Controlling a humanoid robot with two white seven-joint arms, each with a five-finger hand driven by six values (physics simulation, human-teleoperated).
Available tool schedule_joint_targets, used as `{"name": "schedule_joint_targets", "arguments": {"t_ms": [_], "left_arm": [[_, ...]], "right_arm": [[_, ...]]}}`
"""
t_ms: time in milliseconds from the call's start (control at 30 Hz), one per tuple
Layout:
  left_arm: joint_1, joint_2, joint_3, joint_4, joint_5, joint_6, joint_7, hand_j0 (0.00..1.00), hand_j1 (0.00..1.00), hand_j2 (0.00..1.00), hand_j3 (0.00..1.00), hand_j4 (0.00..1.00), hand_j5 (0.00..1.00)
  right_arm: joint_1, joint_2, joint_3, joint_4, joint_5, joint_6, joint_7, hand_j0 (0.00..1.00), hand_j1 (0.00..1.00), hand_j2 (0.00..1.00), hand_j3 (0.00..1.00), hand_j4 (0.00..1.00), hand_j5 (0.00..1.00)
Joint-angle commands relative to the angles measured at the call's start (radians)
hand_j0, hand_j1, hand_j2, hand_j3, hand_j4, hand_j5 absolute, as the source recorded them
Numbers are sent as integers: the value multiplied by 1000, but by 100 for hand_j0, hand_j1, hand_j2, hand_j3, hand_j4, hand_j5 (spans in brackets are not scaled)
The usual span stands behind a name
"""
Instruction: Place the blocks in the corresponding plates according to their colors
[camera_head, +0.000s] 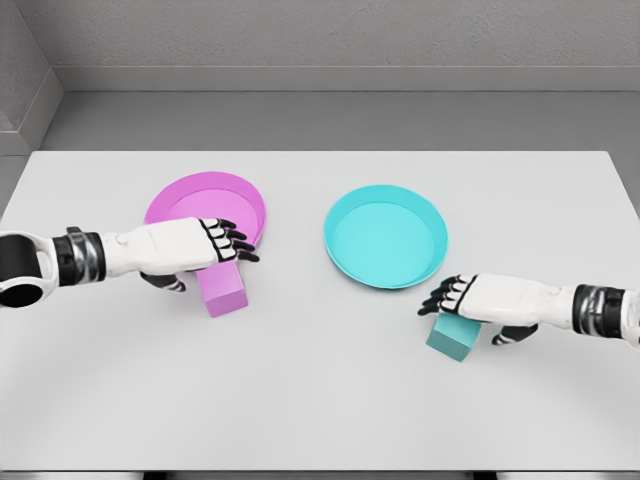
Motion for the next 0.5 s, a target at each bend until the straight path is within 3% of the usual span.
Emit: {"name": "schedule_joint_targets", "arguments": {"t_ms": [0,467], "left_arm": [[0,-10,-6,12,0,1,0,100,100,100,100,100,100],[-6,-47,-20,53,-17,1,0,100,100,100,100,100,100]], "right_arm": [[0,9,0,-9,-6,1,30,98,98,98,98,98,98],[-8,47,0,20,42,1,33,97,97,97,97,97,97]]}}
